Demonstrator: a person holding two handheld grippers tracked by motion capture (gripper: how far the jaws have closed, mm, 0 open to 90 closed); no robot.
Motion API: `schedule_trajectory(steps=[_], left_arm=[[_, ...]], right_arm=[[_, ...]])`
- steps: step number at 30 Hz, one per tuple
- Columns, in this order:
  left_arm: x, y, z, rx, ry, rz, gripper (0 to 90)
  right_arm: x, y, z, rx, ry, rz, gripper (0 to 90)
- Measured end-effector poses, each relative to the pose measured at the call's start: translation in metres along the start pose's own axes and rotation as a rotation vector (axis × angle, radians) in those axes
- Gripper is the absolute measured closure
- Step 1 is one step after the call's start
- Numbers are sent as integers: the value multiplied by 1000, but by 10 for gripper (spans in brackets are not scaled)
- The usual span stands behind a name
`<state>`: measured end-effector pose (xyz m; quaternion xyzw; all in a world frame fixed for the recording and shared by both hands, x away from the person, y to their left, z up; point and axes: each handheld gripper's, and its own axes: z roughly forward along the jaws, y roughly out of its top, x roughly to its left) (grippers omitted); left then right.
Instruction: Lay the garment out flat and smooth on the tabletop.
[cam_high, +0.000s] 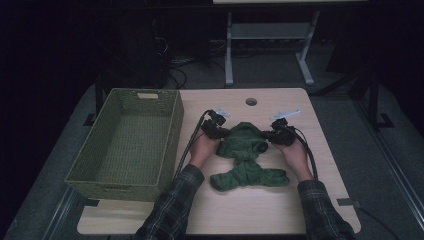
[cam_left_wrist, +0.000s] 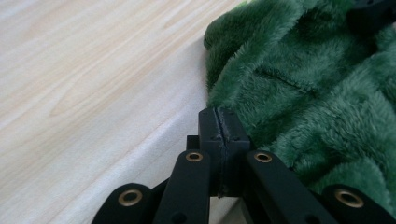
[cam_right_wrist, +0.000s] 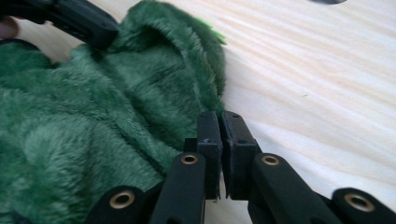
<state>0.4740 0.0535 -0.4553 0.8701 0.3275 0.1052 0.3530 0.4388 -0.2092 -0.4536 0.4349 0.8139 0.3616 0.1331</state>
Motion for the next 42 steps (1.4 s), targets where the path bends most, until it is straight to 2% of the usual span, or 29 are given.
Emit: schedule_trajectory(steps=[5, 9, 11, 13, 17, 20, 22, 26, 31, 37, 41, 42], left_arm=[[7, -8, -11, -69, 29, -35, 900], [8, -16, -6, -57, 25, -41, 900], [7, -19, -3, -47, 32, -36, 900], [8, -22, -1, -45, 30, -36, 900], [9, -21, -5, -59, 42, -36, 860], [11, -18, -15, -89, 43, -62, 760], [12, -15, -24, -115, 27, -85, 724], [6, -10, -44, -139, 14, -68, 648], [-4, -8, -60, -128, -26, -54, 553], [-20, -18, -71, -124, -40, -39, 452], [-34, -29, -78, -112, -45, -5, 389], [-37, -32, -79, -111, -47, -2, 379]], right_arm=[[-10, -3, -4, -24, -21, 36, 872], [-18, -9, 5, 0, -16, 83, 871], [-18, -12, 12, 13, -27, 78, 871], [-18, -13, 13, -3, -23, 94, 867], [-19, -12, 10, -10, -28, 93, 766], [-21, -11, -1, -41, -22, 114, 704], [-22, -9, -10, -66, -18, 112, 666], [-19, -6, -29, -86, -20, 93, 621], [-14, -6, -45, -73, -9, 79, 545], [-5, -10, -62, -77, -20, 70, 486], [3, -16, -70, -69, -7, 66, 452], [5, -18, -72, -80, -12, 52, 450]])
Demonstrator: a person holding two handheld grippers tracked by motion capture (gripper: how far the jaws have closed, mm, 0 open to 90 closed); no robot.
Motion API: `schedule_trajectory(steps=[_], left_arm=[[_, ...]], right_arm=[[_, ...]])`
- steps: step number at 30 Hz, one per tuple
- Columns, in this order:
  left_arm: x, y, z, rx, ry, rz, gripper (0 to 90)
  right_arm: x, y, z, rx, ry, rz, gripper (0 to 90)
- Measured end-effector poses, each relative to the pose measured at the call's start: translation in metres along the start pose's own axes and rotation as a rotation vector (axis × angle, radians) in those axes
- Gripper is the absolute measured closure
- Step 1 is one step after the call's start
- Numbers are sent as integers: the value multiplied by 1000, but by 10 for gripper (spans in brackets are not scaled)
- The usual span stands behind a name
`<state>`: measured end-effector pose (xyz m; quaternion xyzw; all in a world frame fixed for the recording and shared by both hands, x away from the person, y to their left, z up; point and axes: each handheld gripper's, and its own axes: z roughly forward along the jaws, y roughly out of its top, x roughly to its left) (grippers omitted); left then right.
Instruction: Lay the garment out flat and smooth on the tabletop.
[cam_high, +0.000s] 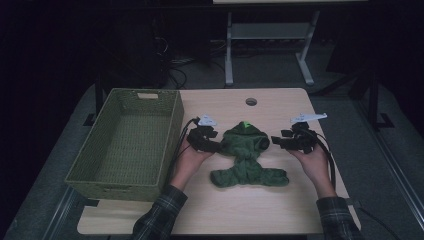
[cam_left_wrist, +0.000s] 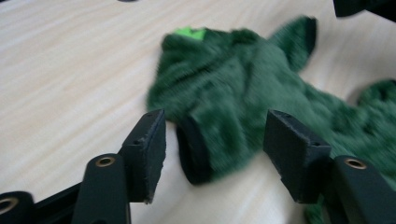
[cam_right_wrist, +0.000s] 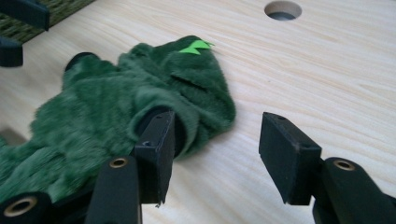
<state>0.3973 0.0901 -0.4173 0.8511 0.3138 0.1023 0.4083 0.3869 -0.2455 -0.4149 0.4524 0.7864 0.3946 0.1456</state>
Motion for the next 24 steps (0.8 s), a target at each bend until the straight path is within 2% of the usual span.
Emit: schedule_trajectory(steps=[5, 7, 10, 14, 16, 19, 24], left_arm=[[-12, -14, -9, 26, -4, 20, 302], [-16, -20, -13, 15, -14, 19, 282], [-25, -30, -19, 15, -6, 26, 239], [-36, -46, -26, 13, 7, 27, 171], [-43, -55, -28, 6, 20, 40, 144], [-53, -67, -30, 13, 24, 63, 134], [-63, -85, -34, 22, 26, 62, 130]], right_arm=[[8, -7, -8, 0, -7, -10, 427], [11, -9, -11, -6, -11, -14, 433], [13, -14, -13, -4, 0, -9, 433], [20, -20, -17, -18, 11, -26, 445], [24, -23, -17, -15, 16, -38, 447], [30, -25, -18, -5, 29, -46, 456], [40, -25, -22, -18, 52, -74, 479]])
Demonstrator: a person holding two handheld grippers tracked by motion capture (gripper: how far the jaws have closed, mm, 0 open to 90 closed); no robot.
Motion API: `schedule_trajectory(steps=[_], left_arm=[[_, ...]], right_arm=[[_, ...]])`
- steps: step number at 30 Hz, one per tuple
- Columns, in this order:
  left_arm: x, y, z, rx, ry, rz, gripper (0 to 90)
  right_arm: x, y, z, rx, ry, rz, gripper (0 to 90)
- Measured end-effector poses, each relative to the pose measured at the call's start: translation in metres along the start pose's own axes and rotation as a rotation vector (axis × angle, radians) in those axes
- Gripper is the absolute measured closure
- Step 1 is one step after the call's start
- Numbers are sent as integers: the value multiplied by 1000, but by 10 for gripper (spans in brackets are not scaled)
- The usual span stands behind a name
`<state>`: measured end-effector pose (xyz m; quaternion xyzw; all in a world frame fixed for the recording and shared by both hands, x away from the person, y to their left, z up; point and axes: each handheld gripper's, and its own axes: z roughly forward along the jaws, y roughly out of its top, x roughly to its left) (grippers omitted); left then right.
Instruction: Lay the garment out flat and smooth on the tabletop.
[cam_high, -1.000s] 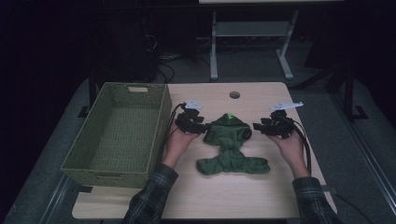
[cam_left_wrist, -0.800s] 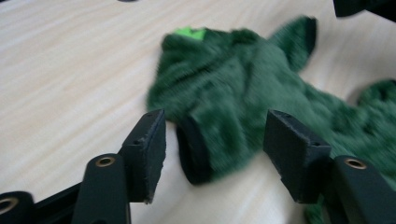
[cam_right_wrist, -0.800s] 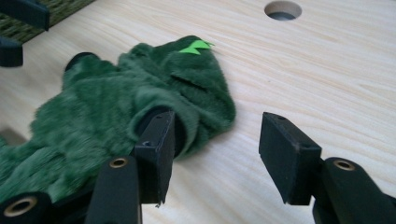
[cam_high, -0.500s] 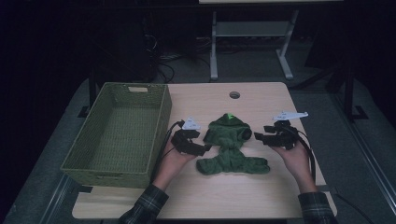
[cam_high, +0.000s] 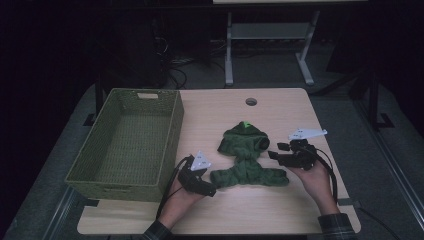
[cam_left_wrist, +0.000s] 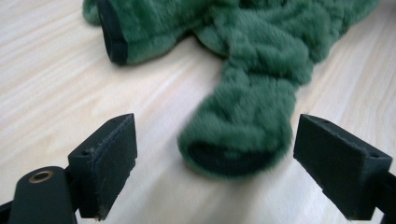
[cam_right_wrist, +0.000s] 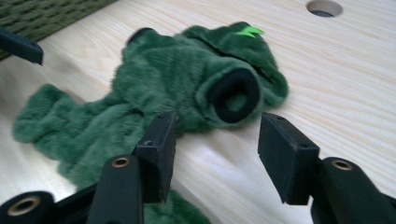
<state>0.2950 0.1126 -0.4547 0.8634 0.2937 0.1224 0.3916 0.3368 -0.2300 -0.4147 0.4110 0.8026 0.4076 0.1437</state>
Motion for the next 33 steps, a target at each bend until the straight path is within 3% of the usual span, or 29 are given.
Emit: schedule_trajectory(steps=[2, 5, 14, 23, 33], left_arm=[[-2, -6, -2, 7, -13, -7, 130], [-7, -14, -5, 20, -6, 15, 130], [-14, -33, -5, 61, 5, 25, 127], [-13, -37, -6, 41, 1, 27, 128], [-12, -37, -6, 41, -2, 27, 128]], right_arm=[[4, -1, -2, -19, 3, -11, 496], [11, -1, -1, -18, 20, -25, 502], [35, 3, 7, -5, 89, -62, 547], [61, 9, 11, -12, 151, -105, 625], [92, 14, 21, 2, 229, -144, 651]])
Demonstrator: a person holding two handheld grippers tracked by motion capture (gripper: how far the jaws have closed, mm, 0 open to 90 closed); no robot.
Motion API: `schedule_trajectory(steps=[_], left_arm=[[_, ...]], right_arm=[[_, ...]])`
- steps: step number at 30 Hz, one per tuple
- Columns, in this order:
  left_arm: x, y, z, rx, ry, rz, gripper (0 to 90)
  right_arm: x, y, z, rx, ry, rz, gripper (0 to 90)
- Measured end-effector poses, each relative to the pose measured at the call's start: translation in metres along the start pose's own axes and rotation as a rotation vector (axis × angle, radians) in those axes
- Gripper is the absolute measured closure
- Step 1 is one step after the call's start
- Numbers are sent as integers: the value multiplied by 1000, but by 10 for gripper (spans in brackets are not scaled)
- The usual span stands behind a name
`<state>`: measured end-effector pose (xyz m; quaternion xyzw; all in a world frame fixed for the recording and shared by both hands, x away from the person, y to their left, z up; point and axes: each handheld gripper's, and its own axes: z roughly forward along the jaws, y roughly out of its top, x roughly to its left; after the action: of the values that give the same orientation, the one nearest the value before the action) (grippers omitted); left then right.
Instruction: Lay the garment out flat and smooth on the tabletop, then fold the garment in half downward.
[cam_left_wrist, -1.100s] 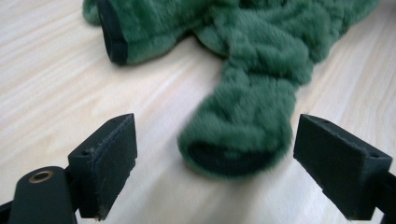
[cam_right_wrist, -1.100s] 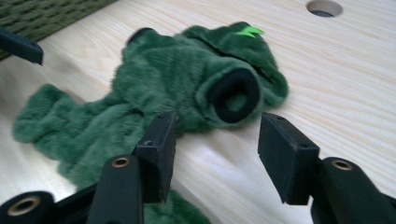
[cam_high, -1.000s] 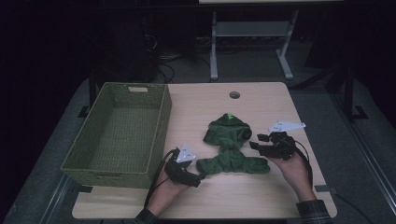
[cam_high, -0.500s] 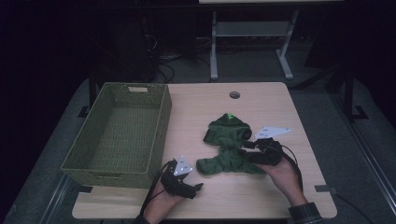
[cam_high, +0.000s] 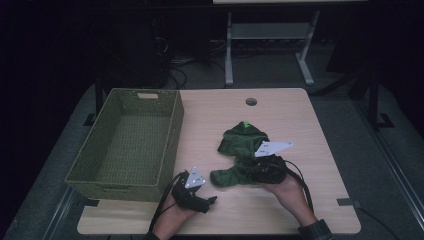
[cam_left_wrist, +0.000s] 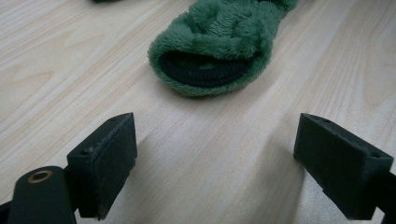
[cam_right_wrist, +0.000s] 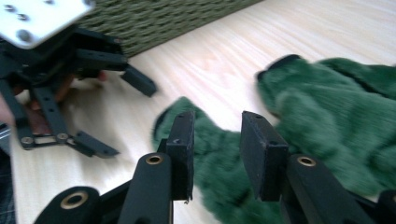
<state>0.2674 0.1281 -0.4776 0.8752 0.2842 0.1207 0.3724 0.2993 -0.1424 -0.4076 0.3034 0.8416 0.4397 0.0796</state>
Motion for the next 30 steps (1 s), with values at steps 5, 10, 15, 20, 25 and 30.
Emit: schedule_trajectory(steps=[5, 10, 15, 20, 25, 30], left_arm=[[0, 0, 0, 0, -2, -2, 127], [0, 0, 0, -1, -2, -4, 128], [0, 0, 0, -1, -2, -3, 128], [0, 0, 0, -1, -3, -1, 128], [0, 0, 0, -1, -2, 3, 128], [1, 0, 0, 1, -1, 5, 128]], right_arm=[[11, 2, 12, 16, 35, -29, 654], [23, 3, 26, 31, 65, -45, 669], [33, 3, 45, 62, 90, -76, 676], [39, 4, 61, 88, 94, -103, 688], [42, 3, 76, 118, 93, -121, 695], [40, -1, 86, 149, 72, -121, 696]])
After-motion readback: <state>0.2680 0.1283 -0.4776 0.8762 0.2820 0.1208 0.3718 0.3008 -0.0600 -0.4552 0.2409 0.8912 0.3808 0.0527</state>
